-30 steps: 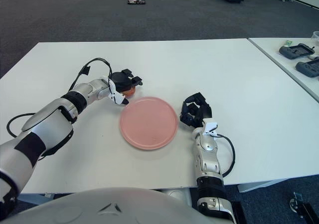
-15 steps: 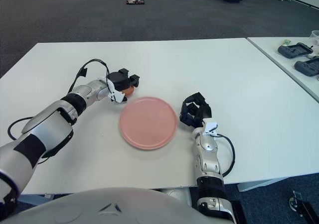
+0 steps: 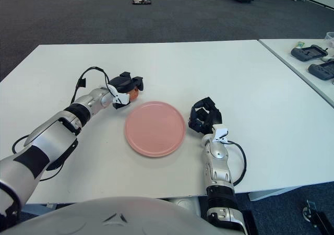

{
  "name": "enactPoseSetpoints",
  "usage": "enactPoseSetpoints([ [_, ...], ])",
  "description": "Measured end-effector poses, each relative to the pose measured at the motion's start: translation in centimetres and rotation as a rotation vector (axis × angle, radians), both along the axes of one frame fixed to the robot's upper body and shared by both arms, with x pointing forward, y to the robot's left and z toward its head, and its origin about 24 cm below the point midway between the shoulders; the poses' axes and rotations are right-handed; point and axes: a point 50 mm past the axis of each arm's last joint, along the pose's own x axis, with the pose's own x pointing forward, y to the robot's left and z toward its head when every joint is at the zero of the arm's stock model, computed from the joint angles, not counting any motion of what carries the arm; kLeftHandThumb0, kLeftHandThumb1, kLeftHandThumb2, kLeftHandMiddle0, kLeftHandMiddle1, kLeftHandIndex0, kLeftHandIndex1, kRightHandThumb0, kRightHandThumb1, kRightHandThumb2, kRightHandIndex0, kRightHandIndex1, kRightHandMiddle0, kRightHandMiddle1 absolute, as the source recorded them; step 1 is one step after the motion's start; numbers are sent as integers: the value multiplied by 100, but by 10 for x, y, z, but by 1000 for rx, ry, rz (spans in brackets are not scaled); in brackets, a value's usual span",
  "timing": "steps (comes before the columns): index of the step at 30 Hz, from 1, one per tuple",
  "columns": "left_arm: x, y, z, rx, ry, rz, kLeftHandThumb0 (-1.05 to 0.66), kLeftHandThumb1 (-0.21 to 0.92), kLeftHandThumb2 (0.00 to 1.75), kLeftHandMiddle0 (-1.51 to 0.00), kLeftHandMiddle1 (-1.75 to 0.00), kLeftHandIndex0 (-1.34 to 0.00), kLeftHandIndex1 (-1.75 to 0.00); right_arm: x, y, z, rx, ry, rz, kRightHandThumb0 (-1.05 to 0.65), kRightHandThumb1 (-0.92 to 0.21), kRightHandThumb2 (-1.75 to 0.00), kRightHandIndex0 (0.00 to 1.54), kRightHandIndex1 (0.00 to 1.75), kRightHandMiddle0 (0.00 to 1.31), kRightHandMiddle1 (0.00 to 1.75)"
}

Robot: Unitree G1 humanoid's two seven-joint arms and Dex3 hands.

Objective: Put the apple into the plate.

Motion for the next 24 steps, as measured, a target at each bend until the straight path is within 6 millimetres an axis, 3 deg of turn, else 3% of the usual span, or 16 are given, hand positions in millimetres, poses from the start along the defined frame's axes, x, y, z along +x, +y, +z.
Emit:
enactPoseSetpoints([
  [24,0,17,0,-143,43,89,0,-9,173,-98,-159,-68,-175,1,-1,2,1,11,-1,-44,-45,-116,72,169,51,175],
])
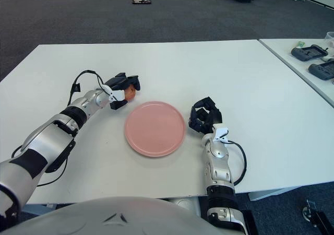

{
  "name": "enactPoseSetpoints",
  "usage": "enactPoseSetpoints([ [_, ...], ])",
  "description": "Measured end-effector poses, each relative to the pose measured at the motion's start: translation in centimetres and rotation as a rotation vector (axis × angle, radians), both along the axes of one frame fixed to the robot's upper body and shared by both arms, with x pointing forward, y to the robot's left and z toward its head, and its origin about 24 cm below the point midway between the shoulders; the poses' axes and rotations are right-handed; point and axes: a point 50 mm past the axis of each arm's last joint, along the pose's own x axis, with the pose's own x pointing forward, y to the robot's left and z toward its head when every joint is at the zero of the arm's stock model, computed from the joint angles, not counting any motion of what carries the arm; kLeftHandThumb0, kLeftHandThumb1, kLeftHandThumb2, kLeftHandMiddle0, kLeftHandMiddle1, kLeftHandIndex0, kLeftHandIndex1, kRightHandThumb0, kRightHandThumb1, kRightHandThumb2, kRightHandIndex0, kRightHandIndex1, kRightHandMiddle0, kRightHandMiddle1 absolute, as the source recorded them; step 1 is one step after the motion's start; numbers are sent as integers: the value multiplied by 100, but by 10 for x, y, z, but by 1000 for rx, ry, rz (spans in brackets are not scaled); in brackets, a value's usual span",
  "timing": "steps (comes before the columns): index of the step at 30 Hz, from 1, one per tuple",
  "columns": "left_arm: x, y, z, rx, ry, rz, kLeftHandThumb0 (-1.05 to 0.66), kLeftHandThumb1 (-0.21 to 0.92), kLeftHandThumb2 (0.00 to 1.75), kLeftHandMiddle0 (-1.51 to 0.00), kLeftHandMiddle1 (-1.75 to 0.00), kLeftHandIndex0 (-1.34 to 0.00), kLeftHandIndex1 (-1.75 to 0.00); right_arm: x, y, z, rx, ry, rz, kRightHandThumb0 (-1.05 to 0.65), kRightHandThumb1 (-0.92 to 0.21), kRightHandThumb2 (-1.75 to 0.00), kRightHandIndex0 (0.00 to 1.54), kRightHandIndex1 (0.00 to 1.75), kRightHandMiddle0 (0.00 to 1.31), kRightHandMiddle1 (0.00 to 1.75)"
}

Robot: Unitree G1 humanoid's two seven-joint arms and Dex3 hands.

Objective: Put the apple into the plate.

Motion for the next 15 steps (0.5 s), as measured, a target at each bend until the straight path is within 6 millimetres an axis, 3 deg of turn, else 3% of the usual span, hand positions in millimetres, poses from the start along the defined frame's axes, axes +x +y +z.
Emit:
enactPoseSetpoints([
  [15,2,11,1,-37,24,46,0,-9,172,-97,-159,-68,-175,0,-1,1,-3,-2,3,-44,-44,-117,73,169,51,175],
])
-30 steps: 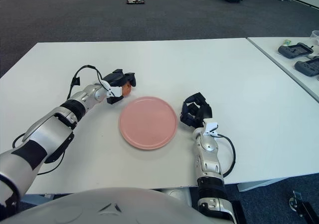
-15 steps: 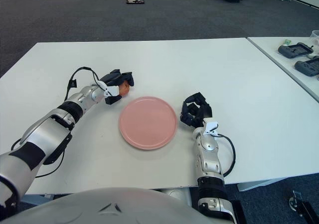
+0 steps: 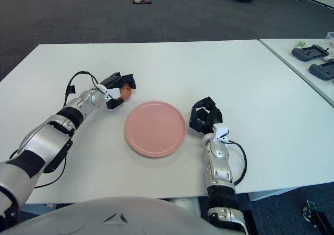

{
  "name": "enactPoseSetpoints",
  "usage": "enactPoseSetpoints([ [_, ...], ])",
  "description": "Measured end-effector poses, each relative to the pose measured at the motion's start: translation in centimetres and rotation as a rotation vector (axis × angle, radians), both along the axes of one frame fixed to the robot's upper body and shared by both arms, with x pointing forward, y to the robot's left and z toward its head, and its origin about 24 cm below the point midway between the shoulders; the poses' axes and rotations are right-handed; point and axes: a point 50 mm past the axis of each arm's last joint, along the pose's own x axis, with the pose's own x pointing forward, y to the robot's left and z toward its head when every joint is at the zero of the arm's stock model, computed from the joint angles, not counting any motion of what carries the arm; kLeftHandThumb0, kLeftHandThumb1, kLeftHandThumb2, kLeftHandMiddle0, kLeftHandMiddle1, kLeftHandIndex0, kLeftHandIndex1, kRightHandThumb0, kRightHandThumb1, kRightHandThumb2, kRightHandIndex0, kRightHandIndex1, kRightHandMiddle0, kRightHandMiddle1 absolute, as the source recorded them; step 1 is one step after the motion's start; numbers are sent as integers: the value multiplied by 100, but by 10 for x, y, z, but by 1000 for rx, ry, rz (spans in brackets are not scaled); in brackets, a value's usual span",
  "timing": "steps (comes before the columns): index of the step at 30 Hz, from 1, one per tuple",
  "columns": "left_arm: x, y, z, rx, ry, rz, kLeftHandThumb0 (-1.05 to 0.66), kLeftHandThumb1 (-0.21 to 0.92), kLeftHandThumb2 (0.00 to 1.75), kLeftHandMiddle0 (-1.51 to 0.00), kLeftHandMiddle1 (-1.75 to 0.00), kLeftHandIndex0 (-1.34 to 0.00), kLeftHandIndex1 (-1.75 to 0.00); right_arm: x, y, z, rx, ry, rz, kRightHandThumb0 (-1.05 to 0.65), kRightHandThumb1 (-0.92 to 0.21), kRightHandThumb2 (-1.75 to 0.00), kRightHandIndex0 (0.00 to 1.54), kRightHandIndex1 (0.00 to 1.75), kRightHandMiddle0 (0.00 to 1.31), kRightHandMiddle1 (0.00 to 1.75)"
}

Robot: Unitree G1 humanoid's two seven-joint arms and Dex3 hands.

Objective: Put the apple into the plate.

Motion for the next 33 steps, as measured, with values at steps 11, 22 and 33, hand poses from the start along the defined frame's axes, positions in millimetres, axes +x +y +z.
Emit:
enactPoseSetpoints([
  [11,0,3,0,-38,4,19,0,-9,173,-97,-159,-68,-175,0,0,0,0,0,1,-44,-44,-117,73,169,51,175],
  [22,-2,10,8,-89,-26,-5,0,-9,172,-98,-156,-69,-175,0,0,0,-1,2,1,-44,-44,-117,73,169,51,175],
  [33,-5,8,36,-196,-160,-65,0,-11,173,-100,-154,-70,-175,0,0,0,-6,4,-2,-43,-46,-115,69,170,50,175],
])
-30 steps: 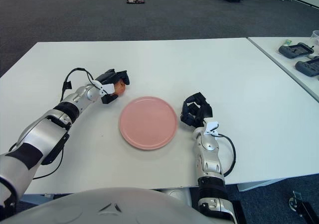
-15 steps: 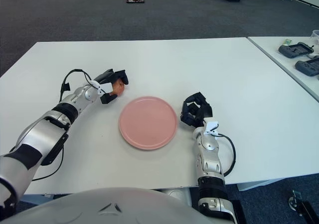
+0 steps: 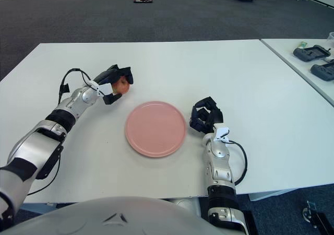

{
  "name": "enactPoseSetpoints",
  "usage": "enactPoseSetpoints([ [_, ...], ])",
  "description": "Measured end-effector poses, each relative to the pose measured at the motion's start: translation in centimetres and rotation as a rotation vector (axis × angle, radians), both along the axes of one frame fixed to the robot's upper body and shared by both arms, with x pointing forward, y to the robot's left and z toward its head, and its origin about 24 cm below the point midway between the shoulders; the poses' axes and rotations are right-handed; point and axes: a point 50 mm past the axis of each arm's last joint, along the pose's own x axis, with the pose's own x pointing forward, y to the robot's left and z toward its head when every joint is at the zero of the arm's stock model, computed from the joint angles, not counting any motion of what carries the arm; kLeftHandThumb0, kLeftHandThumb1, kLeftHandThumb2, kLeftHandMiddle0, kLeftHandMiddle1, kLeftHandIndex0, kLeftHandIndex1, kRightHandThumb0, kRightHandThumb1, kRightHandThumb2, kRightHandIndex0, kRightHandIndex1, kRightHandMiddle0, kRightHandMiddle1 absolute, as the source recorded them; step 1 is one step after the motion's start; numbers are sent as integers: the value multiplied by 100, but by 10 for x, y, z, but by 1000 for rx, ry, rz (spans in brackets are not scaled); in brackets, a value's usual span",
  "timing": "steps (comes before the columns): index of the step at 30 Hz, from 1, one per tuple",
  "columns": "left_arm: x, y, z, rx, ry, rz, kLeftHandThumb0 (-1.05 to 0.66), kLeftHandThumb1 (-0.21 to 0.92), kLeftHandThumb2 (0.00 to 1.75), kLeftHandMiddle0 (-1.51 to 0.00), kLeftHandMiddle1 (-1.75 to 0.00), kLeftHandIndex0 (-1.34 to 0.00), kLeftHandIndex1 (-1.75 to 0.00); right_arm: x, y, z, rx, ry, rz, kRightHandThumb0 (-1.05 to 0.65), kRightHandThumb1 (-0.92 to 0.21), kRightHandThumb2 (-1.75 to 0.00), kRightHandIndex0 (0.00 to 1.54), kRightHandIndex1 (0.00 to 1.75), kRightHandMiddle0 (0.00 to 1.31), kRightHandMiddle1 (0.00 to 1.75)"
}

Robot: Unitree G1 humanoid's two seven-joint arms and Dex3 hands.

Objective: Put the apple into the plate.

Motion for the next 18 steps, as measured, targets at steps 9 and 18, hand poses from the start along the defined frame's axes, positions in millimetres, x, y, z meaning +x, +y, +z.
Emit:
enactPoseSetpoints([
  [9,-17,-8,22,-82,-126,-87,0,-11,173,-100,-154,-71,-175,0,0,0,-2,1,-7,-43,-46,-114,70,171,49,175],
  [18,-39,-17,38,-107,-234,-184,0,-11,174,-100,-157,-70,-175,0,1,0,2,-3,10,-43,-46,-114,69,172,49,175],
])
